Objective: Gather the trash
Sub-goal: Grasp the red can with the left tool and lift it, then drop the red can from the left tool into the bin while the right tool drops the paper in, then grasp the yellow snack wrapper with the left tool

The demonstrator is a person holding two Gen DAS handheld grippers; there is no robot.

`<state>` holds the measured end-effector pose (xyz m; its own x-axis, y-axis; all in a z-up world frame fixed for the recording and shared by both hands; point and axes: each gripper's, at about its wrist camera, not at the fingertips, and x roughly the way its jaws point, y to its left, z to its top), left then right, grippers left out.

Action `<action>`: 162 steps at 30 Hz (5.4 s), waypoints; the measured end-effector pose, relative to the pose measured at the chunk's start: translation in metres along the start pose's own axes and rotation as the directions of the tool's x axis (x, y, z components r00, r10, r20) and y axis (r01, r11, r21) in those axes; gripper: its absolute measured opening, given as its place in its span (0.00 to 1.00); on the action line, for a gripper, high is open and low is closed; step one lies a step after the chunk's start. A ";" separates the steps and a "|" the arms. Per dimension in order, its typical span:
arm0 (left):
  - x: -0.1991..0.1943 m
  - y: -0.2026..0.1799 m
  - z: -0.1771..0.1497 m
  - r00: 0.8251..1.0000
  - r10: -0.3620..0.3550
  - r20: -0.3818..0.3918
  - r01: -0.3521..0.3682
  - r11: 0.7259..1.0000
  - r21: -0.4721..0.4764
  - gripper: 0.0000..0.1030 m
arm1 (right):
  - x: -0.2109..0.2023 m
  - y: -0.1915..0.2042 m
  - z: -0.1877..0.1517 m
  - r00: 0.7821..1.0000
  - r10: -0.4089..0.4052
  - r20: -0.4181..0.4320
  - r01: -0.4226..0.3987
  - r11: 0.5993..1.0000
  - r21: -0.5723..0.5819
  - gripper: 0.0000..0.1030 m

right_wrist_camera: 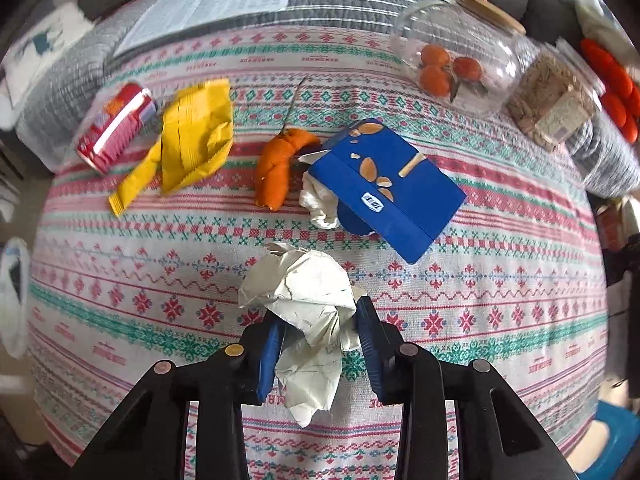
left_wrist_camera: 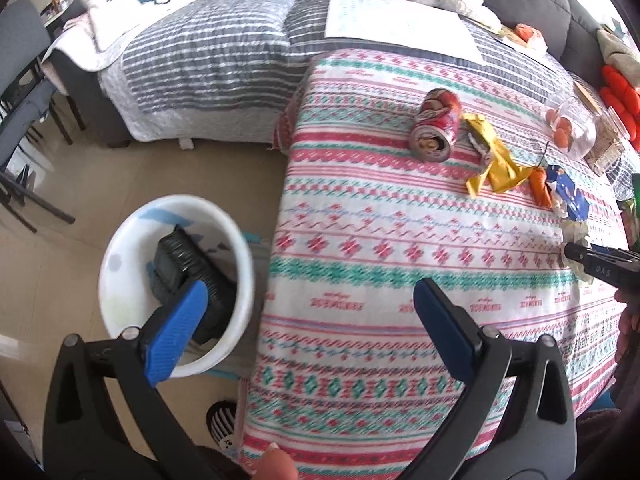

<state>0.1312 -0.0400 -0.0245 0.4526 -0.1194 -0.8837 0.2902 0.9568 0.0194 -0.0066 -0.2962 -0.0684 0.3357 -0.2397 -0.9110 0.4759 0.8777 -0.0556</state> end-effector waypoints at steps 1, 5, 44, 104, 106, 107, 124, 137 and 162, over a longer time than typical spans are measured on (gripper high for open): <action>0.002 -0.003 0.001 1.000 -0.003 0.001 0.003 1.000 0.001 0.99 | -0.004 -0.007 0.001 0.999 0.034 0.005 -0.034 0.999 0.026 0.34; 0.014 -0.025 0.018 1.000 -0.008 -0.007 0.008 1.000 0.026 0.99 | -0.022 -0.031 0.000 0.993 0.106 0.052 -0.109 0.991 0.075 0.34; 0.104 -0.110 0.103 0.979 -0.161 -0.121 0.162 0.987 0.003 0.59 | -0.023 -0.104 0.026 0.966 0.240 0.099 -0.256 0.940 0.225 0.34; 0.041 0.209 -0.033 0.998 0.001 -0.063 -0.026 0.918 -0.396 0.52 | -0.025 0.231 -0.010 0.906 0.420 -0.052 -0.421 0.883 -0.209 0.34; 0.044 0.208 -0.032 0.998 -0.022 -0.061 -0.003 0.924 -0.383 0.53 | -0.026 0.242 -0.013 0.905 0.422 -0.052 -0.422 0.878 -0.228 0.34; 0.044 0.207 -0.031 0.998 -0.021 -0.063 -0.004 0.928 -0.373 0.54 | -0.026 0.247 -0.014 0.905 0.422 -0.051 -0.421 0.876 -0.236 0.34; 0.004 0.243 -0.065 0.983 0.164 -0.082 -0.183 0.917 -0.353 0.99 | -0.027 0.342 -0.033 0.882 0.462 -0.096 -0.467 0.825 -0.319 0.34; -0.003 0.258 -0.079 0.984 0.161 -0.076 -0.178 0.924 -0.339 0.99 | -0.017 0.378 -0.028 0.854 0.503 -0.135 -0.521 0.818 -0.245 0.65; -0.004 0.145 -0.036 0.996 0.075 -0.043 -0.082 0.979 -0.189 0.99 | -0.042 0.151 -0.001 0.959 0.270 0.085 -0.261 0.960 -0.100 0.80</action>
<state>0.1417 0.1086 -0.0350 0.4360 -0.0359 -0.8992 0.0875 0.9962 0.0027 0.0501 -0.1534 -0.0392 0.5192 -0.0282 -0.8542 0.2880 0.9468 0.1438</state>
